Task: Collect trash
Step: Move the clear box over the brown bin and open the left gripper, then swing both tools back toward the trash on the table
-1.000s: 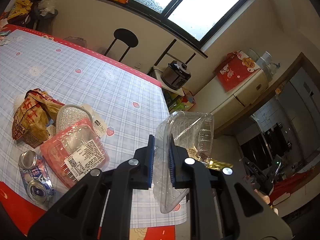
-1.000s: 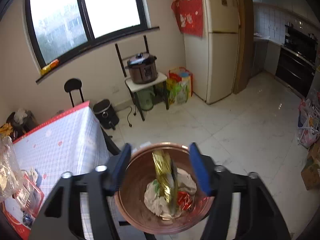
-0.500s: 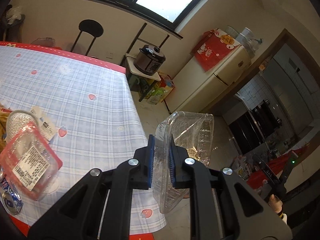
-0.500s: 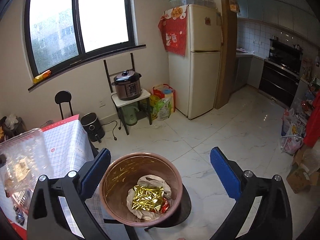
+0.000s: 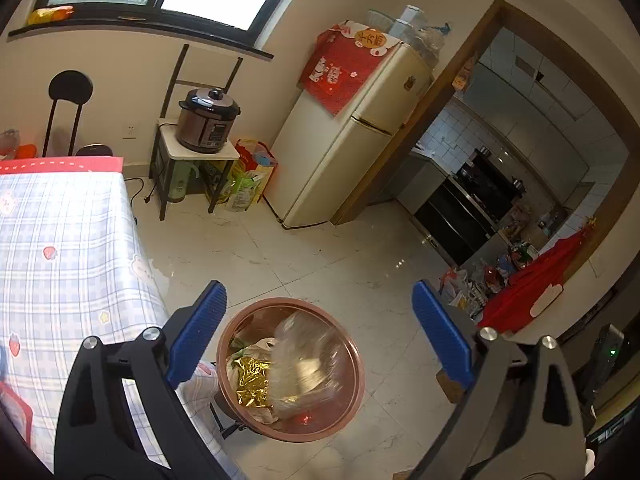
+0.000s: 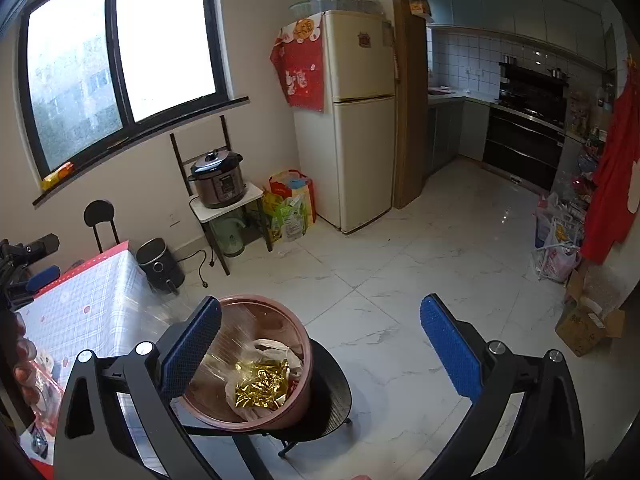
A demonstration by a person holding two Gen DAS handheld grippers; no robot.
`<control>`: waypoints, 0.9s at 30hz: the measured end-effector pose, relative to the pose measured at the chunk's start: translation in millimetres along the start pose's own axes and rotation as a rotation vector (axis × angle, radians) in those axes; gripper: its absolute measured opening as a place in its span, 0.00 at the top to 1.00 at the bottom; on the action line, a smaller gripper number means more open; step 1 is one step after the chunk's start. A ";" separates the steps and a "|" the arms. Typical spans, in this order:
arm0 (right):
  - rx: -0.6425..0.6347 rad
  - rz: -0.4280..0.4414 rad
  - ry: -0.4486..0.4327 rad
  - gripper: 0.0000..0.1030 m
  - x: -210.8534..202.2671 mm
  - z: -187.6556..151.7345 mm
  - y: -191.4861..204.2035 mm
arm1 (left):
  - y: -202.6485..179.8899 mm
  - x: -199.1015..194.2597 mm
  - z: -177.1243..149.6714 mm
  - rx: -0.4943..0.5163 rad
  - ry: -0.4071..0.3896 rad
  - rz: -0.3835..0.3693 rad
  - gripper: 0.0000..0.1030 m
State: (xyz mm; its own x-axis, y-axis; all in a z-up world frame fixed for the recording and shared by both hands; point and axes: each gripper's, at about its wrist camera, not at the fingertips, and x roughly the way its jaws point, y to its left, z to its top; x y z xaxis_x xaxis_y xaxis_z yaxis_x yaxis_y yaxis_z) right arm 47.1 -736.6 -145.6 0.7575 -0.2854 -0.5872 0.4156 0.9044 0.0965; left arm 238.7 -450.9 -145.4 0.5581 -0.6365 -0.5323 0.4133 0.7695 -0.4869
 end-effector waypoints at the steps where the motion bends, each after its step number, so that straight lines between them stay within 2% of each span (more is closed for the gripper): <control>1: 0.005 -0.005 -0.003 0.05 -1.6 -0.2 -1.3 | -1.2 -0.6 1.4 0.004 0.003 0.002 0.07; 7: 0.036 -0.014 -0.024 0.05 -11.0 1.5 -5.2 | 16.2 -28.1 5.8 0.002 -0.021 0.077 0.06; 13: 0.018 0.010 -0.051 0.05 -16.1 8.9 20.3 | 67.4 -92.5 9.4 -0.041 -0.092 0.212 0.06; 20: -0.021 0.106 -0.098 0.05 -27.4 8.0 85.3 | 136.8 -198.3 6.8 -0.051 -0.192 0.426 0.06; 27: -0.069 0.214 -0.042 0.05 -34.0 -5.2 171.7 | 210.6 -318.9 -18.4 -0.052 -0.294 0.651 0.06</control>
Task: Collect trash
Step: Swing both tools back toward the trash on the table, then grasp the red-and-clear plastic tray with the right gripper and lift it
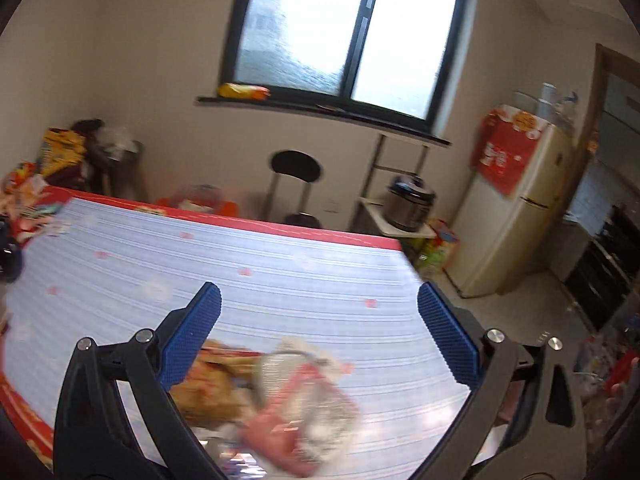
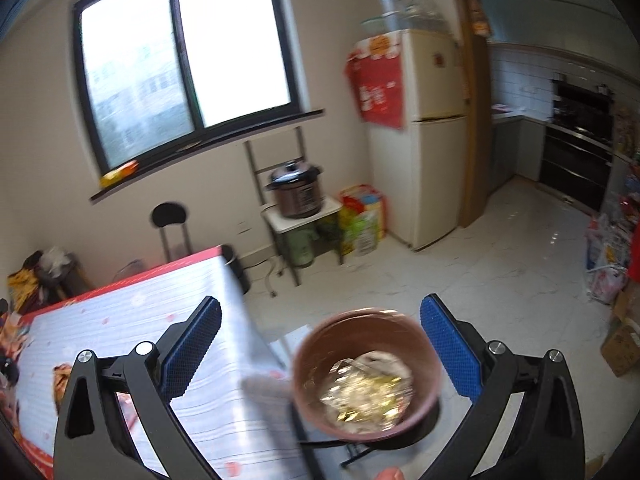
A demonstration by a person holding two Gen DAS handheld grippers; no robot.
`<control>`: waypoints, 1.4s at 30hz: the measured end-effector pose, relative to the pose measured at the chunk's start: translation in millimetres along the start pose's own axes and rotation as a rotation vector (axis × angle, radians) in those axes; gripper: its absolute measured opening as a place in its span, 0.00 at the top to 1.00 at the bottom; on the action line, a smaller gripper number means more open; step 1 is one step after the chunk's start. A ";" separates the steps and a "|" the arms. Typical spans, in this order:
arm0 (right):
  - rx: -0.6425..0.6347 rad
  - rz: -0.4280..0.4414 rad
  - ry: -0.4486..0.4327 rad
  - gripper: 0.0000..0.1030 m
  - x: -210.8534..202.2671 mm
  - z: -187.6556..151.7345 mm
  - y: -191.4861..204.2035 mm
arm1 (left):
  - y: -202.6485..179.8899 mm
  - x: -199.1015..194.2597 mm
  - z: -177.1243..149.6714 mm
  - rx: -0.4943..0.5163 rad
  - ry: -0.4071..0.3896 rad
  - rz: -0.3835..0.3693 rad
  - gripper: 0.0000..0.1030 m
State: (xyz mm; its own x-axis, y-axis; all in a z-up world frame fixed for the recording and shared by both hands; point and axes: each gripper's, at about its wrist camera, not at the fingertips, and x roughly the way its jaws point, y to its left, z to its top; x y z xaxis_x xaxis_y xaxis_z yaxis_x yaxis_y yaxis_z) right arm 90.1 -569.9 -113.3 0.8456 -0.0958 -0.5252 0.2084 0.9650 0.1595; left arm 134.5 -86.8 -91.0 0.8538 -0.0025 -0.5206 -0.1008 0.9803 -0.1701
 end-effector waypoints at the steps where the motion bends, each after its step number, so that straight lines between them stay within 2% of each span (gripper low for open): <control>1: -0.011 0.009 0.007 0.05 0.2 -1.6 11.9 | 16.0 -4.9 -0.6 0.005 -0.007 0.027 0.06; 3: -0.044 0.036 0.028 0.05 1.8 -5.7 42.8 | 48.6 -16.6 -6.0 0.020 -0.016 0.080 0.06; 7: -0.116 0.086 0.068 0.05 5.9 -15.1 104.3 | 104.7 -33.5 -20.1 0.009 -0.012 0.129 0.06; 14: -0.217 0.186 0.169 0.05 14.8 -52.2 209.8 | 186.5 -42.9 -50.9 -0.082 0.041 0.148 0.06; 22: -0.332 0.253 0.287 0.05 31.8 -113.3 327.0 | 239.4 -35.0 -71.7 -0.107 0.089 0.153 0.06; 27: -0.439 0.234 0.349 0.05 47.5 -158.1 393.3 | 268.8 -27.6 -85.6 -0.133 0.125 0.146 0.06; 30: -0.496 0.245 0.381 0.05 50.9 -184.3 422.7 | 281.6 -24.3 -94.1 -0.148 0.144 0.139 0.06; 33: -0.578 0.220 0.418 0.05 58.0 -212.0 446.2 | 290.2 -21.7 -101.7 -0.162 0.164 0.127 0.06; 42: -0.761 0.034 0.447 0.05 86.8 -252.6 461.1 | 298.0 -13.1 -119.1 -0.192 0.211 0.100 0.06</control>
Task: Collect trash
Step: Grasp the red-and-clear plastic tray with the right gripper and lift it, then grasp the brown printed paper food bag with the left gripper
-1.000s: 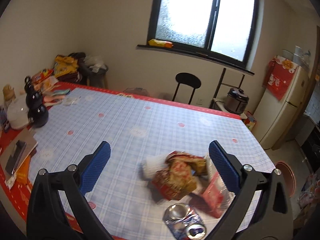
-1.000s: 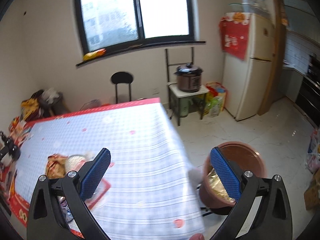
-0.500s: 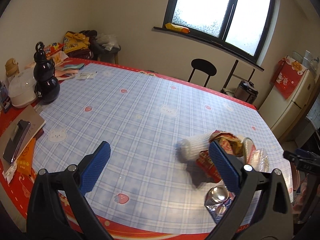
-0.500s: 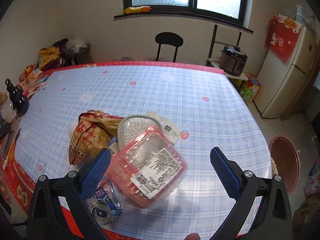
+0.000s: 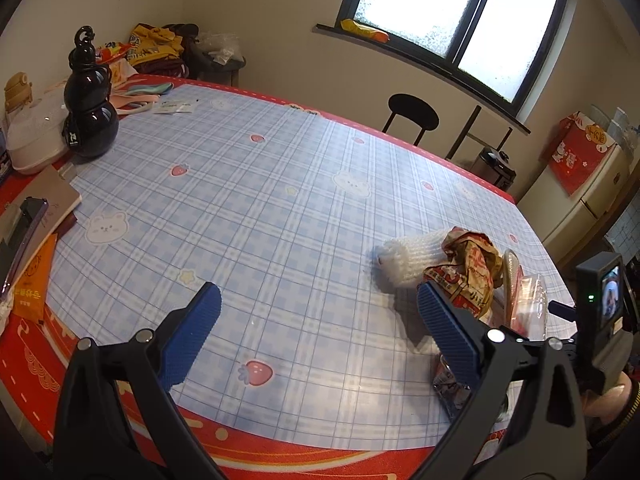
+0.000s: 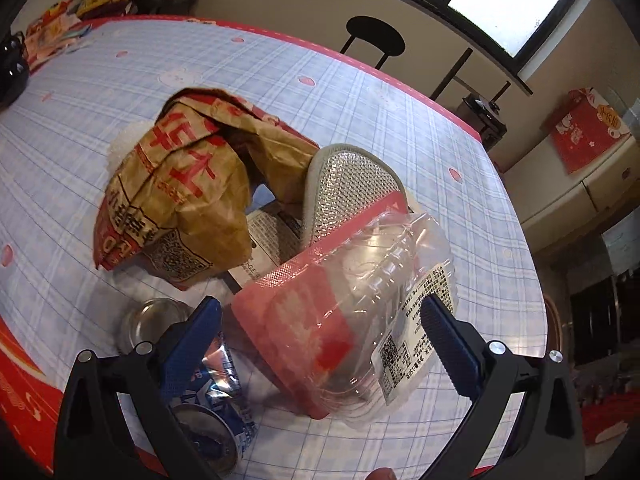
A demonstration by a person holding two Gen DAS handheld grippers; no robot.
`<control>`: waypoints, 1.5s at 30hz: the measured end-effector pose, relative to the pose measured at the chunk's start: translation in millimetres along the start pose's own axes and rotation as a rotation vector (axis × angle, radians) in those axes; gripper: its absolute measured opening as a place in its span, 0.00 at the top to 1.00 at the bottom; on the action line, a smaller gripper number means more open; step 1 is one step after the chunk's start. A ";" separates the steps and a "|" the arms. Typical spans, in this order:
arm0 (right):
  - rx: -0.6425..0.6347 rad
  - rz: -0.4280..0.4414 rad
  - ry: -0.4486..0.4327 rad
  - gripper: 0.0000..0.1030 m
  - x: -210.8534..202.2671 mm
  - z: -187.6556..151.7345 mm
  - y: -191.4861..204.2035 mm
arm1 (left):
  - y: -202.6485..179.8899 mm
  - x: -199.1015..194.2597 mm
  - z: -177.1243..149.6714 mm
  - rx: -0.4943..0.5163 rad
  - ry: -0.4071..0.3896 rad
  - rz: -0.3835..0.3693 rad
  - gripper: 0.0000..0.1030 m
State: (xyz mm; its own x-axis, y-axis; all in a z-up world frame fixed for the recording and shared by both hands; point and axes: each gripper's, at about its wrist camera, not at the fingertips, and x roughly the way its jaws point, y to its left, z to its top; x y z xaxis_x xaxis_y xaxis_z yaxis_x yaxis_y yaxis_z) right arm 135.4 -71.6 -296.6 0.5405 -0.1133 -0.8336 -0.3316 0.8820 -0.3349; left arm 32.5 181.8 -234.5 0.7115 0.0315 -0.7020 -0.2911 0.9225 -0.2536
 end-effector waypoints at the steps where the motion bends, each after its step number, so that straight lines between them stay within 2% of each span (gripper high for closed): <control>1: -0.008 -0.007 0.009 0.05 3.3 -1.2 0.7 | -1.8 1.1 -0.6 0.003 0.004 -0.004 0.06; 6: 0.023 -0.020 0.049 0.05 18.2 -8.7 -8.0 | -12.7 9.8 -3.3 0.018 0.026 -0.032 0.06; 10: 0.061 0.044 0.037 0.07 13.7 -9.0 -20.6 | -23.4 13.9 -4.1 0.034 0.037 -0.047 0.06; 15: 0.090 0.100 -0.001 0.18 -3.8 -8.4 -34.6 | -35.2 18.7 -3.9 0.043 0.046 -0.065 0.06; 21: 0.193 0.186 -0.049 0.31 -29.0 -13.7 -72.7 | -57.8 25.3 -3.3 0.074 0.053 -0.094 0.06; 27: 0.293 0.251 -0.071 0.38 -43.4 -28.2 -106.5 | -85.0 32.6 -4.4 0.110 0.072 -0.127 0.06; 35: 0.416 0.320 -0.069 0.40 -45.7 -50.2 -140.3 | -108.3 38.4 -8.2 0.141 0.090 -0.143 0.06; 45: 0.492 0.366 -0.049 0.41 -38.7 -74.3 -163.3 | -123.8 43.6 -13.2 0.149 0.105 -0.138 0.06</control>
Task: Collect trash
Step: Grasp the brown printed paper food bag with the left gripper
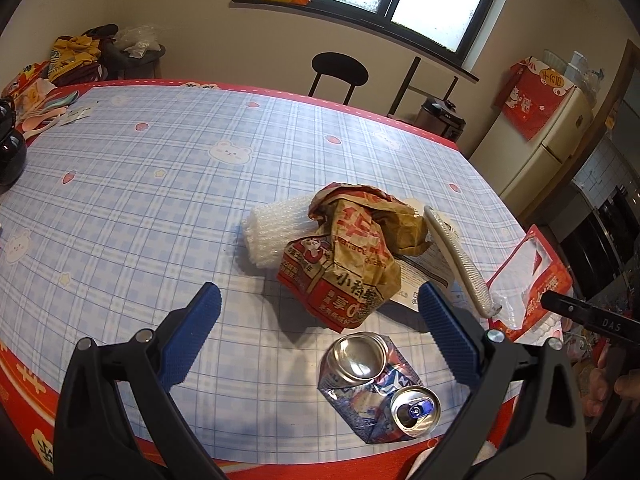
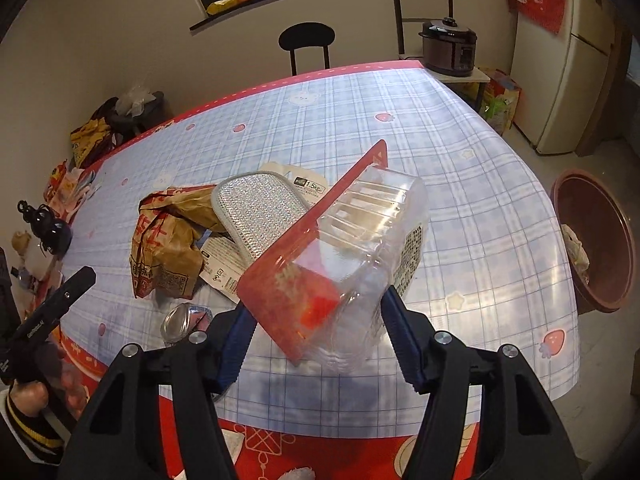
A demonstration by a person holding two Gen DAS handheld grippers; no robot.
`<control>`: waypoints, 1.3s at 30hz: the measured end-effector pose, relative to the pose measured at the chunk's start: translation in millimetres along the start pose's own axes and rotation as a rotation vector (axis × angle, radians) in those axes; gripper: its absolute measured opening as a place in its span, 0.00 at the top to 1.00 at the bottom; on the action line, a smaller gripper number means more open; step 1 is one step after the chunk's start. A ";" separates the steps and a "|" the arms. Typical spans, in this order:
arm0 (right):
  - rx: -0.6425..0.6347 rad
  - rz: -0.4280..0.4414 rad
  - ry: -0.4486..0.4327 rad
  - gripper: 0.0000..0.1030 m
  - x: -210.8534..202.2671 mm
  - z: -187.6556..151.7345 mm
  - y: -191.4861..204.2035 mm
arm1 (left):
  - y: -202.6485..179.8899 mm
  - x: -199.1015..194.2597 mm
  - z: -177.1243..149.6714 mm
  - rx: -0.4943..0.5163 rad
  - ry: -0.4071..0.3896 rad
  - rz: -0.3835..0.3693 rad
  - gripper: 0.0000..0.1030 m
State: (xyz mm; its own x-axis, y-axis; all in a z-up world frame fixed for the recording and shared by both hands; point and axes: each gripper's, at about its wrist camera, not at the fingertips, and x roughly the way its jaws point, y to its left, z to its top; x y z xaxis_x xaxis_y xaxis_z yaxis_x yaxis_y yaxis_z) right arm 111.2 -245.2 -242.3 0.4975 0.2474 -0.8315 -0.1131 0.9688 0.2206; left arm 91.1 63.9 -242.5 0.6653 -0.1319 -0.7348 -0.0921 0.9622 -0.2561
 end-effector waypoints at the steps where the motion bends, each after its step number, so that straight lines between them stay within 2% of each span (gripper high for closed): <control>1: 0.006 0.004 -0.001 0.41 -0.9 -0.8 -2.7 | -1.0 1.1 -0.1 0.001 0.003 -0.001 0.06; 10: 0.030 0.015 -0.024 0.42 -11.7 -2.4 -16.6 | -10.6 17.0 -2.0 0.002 0.041 -0.019 0.06; 17: 0.038 0.013 -0.038 0.42 -17.6 -2.5 -23.2 | -2.3 35.5 -1.1 -0.039 0.077 -0.016 0.06; 29: 0.025 0.012 -0.024 0.42 -13.8 -1.4 -21.9 | -19.9 74.0 45.4 0.023 0.049 0.013 0.06; 32: 0.022 0.012 -0.024 0.42 -13.8 -1.0 -22.8 | -23.3 88.4 52.2 0.045 0.074 0.048 0.06; 35: 0.025 0.010 -0.024 0.42 -13.6 -1.7 -23.7 | -21.4 94.1 48.9 0.036 0.093 0.045 0.07; 36: 0.029 0.010 -0.023 0.42 -13.3 -2.0 -24.7 | -20.9 96.7 47.0 0.035 0.100 0.048 0.08; 39: 0.039 0.011 -0.023 0.42 -12.3 -2.9 -27.4 | -19.3 105.3 42.6 0.032 0.131 0.044 0.23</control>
State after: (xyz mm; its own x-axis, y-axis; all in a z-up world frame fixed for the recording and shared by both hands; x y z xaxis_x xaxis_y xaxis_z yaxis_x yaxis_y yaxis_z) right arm 105.7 -274.7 -239.5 0.5163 0.2568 -0.8170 -0.0849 0.9646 0.2496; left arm 194.5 41.6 -288.1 0.5587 -0.1176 -0.8210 -0.0941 0.9745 -0.2037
